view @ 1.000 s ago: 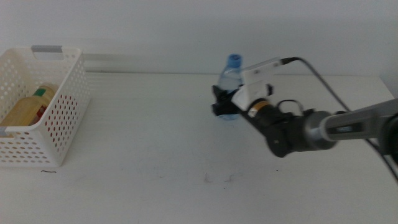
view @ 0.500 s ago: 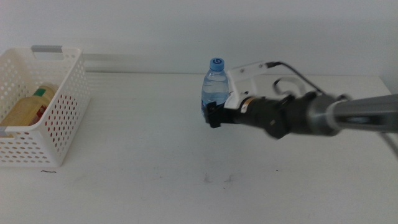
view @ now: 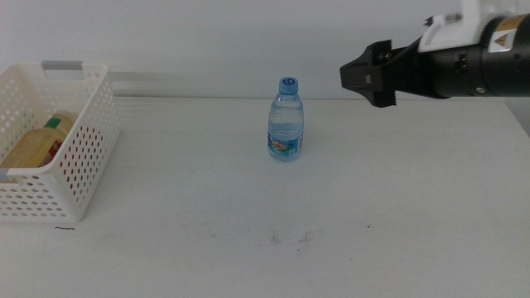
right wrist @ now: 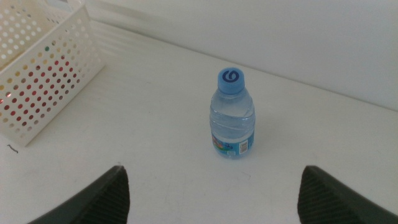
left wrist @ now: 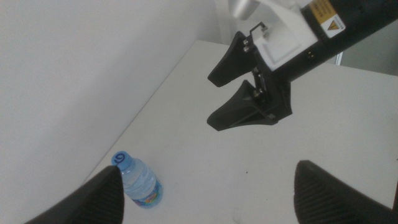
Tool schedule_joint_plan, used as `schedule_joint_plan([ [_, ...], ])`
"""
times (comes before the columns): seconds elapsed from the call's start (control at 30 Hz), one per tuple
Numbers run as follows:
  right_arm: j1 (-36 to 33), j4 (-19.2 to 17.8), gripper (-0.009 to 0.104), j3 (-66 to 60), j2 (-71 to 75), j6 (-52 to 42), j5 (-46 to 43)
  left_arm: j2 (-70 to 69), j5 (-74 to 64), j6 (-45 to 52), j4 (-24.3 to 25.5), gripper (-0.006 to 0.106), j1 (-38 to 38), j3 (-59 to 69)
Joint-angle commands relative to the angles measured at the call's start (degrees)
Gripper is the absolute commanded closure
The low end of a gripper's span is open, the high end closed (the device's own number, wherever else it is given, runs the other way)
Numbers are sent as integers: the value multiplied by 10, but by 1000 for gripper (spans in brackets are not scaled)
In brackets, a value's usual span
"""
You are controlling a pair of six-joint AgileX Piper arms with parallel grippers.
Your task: Use arms to grab the bottles and put them into the dustbin to the left of the table.
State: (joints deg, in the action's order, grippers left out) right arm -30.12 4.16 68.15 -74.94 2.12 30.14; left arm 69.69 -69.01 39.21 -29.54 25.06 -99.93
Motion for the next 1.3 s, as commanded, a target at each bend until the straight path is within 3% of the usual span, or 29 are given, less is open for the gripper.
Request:
schedule_joint_plan([
  [0.0, -1, -12, 10, -5, 8, 0, 13, -3, 8, -1, -3, 7, 1, -1],
  [0.6, -1, -5, 10, -5, 8, 0, 13, -1, 64, -28, 32, 7, 7, 14],
  [0.7, -1, -5, 10, -5, 8, 0, 13, -16, 181, -173, 131, 7, 62, 110],
  [0.77, -1, 7, 10, -5, 8, 0, 13, -39, 323, -282, 242, 7, 118, 222],
  [0.87, -1, 14, 10, -5, 8, 0, 13, -57, 568, -424, 359, 7, 157, 418],
  [1.03, -1, 14, 10, -5, 8, 0, 12, -4, 891, -535, 368, 7, 144, 644],
  [1.27, -1, 14, 10, -5, 8, 0, 12, 136, 1028, -527, 362, 7, 106, 705],
])
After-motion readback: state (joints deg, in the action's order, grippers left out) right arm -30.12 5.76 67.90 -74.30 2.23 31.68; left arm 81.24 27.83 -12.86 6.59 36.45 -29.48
